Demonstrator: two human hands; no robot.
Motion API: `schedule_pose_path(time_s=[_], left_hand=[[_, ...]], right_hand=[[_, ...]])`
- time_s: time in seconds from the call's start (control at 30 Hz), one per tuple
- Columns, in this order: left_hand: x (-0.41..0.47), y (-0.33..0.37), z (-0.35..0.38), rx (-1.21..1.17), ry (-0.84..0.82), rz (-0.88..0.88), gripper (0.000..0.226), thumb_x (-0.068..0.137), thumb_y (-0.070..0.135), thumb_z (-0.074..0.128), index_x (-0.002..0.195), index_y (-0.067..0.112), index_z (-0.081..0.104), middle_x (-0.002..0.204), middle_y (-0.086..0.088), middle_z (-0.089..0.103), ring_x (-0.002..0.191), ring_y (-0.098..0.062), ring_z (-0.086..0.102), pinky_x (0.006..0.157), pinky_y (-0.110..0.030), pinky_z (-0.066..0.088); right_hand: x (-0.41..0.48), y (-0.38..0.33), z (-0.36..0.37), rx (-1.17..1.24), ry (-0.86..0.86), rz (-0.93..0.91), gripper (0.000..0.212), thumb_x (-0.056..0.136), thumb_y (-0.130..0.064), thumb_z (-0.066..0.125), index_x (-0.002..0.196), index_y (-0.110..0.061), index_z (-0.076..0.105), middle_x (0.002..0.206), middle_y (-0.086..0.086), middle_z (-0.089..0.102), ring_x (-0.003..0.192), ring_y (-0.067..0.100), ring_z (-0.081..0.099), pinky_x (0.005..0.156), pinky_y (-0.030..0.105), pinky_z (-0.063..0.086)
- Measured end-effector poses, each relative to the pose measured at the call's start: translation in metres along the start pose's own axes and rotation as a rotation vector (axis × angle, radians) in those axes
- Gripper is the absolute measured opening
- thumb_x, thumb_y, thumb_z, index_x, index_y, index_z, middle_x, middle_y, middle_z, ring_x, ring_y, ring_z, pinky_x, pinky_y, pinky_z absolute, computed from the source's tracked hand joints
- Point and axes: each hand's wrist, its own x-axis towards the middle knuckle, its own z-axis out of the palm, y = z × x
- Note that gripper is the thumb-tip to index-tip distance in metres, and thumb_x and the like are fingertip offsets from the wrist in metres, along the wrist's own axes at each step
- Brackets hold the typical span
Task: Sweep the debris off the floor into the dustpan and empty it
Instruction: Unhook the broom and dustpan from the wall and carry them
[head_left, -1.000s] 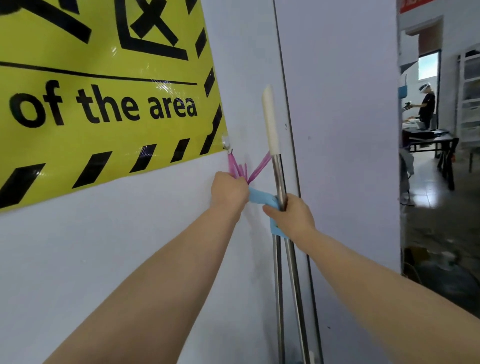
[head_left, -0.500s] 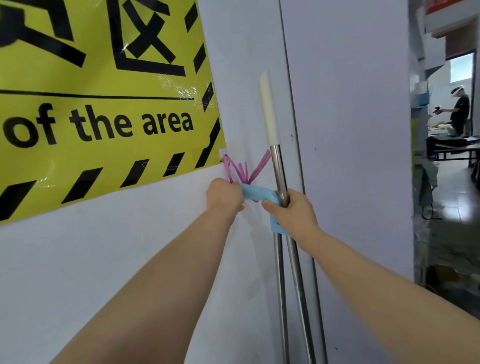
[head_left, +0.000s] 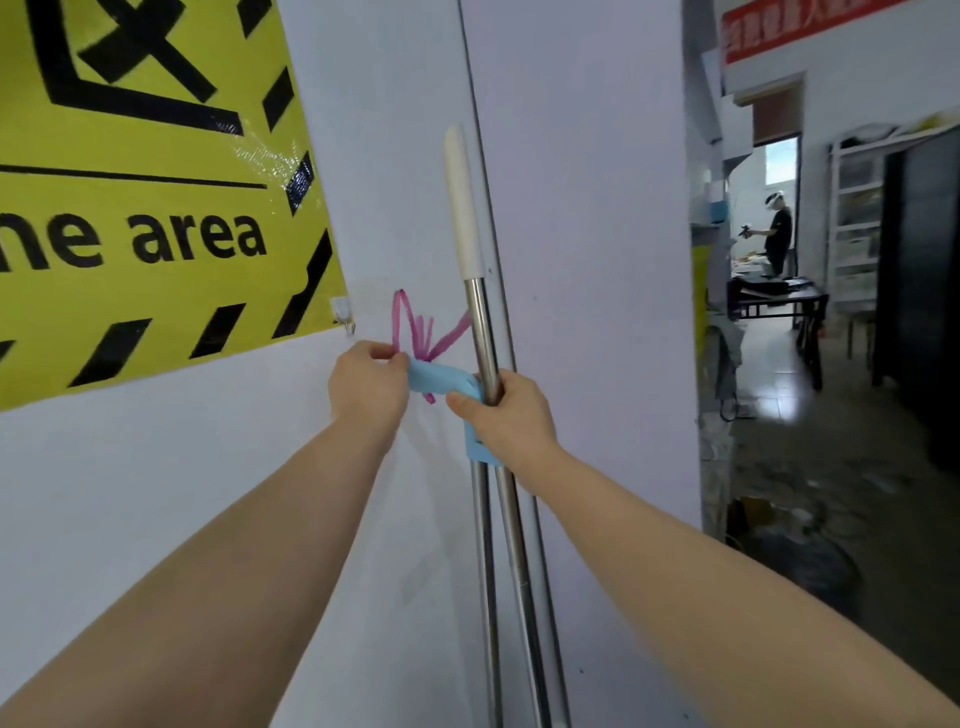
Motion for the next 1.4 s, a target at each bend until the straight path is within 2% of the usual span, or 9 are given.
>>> schedule_pose_path(time_s=[0.1,0.2,0.3,0.4,0.53,0.63,0.93,1.2,1.4], left_hand=[[-0.009,-0.004,0.008,-0.009,-0.038,0.002,0.019,0.091,0.022,0.059,0.106,0.014,0.067,0.099,-0.005,0.067,0.070,-0.019,0.062,0.069,-0.029,0.054],[-0.021,-0.012,0.015,0.023,-0.064,0.015,0.018,0.093,0.022,0.056,0.105,0.014,0.068,0.087,0.002,0.062,0.054,-0.001,0.049,0.051,-0.018,0.037],[-0.030,-0.022,0.021,0.061,-0.080,0.040,0.016,0.091,0.028,0.058,0.099,0.020,0.069,0.100,0.000,0.065,0.066,-0.008,0.059,0.056,-0.018,0.041],[-0.042,-0.037,0.028,0.045,-0.101,0.018,0.009,0.089,0.029,0.059,0.092,0.024,0.066,0.111,-0.007,0.065,0.094,-0.023,0.063,0.080,-0.031,0.052],[-0.065,-0.057,0.027,-0.046,-0.165,-0.033,0.019,0.093,0.023,0.056,0.106,0.013,0.065,0.109,-0.007,0.065,0.095,-0.022,0.063,0.086,-0.034,0.053],[-0.078,-0.072,0.022,-0.102,-0.222,-0.066,0.012,0.094,0.020,0.055,0.102,0.016,0.063,0.100,-0.003,0.065,0.095,-0.022,0.064,0.088,-0.036,0.054],[-0.122,-0.089,0.009,-0.158,-0.517,-0.063,0.011,0.092,0.024,0.054,0.094,0.016,0.063,0.092,0.000,0.065,0.093,-0.023,0.064,0.083,-0.035,0.053],[-0.201,-0.091,-0.007,-0.218,-0.734,-0.064,0.017,0.098,0.024,0.051,0.103,0.012,0.061,0.090,0.003,0.059,0.080,-0.013,0.055,0.053,-0.014,0.035],[-0.258,-0.096,-0.035,-0.176,-0.797,-0.061,0.021,0.100,0.024,0.047,0.105,0.009,0.061,0.091,-0.001,0.058,0.079,-0.014,0.055,0.060,-0.019,0.040]], right_hand=[[-0.010,0.008,-0.006,-0.040,-0.022,0.028,0.021,0.083,-0.030,0.075,0.075,-0.026,0.056,0.070,-0.005,0.057,0.075,0.019,0.062,0.076,0.036,0.055],[-0.020,0.019,-0.011,-0.066,0.009,0.073,0.019,0.082,-0.032,0.075,0.088,-0.018,0.064,0.079,0.003,0.064,0.084,0.025,0.067,0.082,0.042,0.058],[-0.030,0.032,-0.016,-0.069,0.027,0.121,0.023,0.082,-0.031,0.075,0.093,-0.015,0.065,0.078,0.002,0.060,0.079,0.024,0.065,0.082,0.045,0.058],[-0.046,0.043,-0.019,-0.110,0.037,0.164,0.027,0.081,-0.033,0.076,0.091,-0.011,0.064,0.077,0.004,0.059,0.080,0.028,0.065,0.081,0.048,0.057],[-0.072,0.054,-0.013,-0.156,0.060,0.203,0.028,0.080,-0.035,0.076,0.092,-0.012,0.066,0.078,0.004,0.061,0.088,0.032,0.068,0.082,0.050,0.056],[-0.093,0.060,-0.007,-0.189,0.094,0.241,0.024,0.080,-0.034,0.077,0.094,-0.017,0.068,0.081,0.008,0.065,0.088,0.030,0.068,0.084,0.049,0.056],[-0.179,0.061,-0.006,-0.206,0.292,0.368,0.031,0.083,-0.032,0.076,0.109,-0.018,0.066,0.099,0.014,0.068,0.093,0.027,0.068,0.087,0.047,0.057],[-0.273,0.069,-0.018,-0.223,0.457,0.492,0.033,0.080,-0.030,0.079,0.110,-0.024,0.066,0.089,-0.002,0.070,0.085,0.016,0.070,0.085,0.043,0.059],[-0.344,0.059,-0.024,-0.271,0.479,0.548,0.032,0.080,-0.030,0.078,0.109,-0.027,0.063,0.093,-0.004,0.069,0.089,0.014,0.070,0.087,0.041,0.059]])
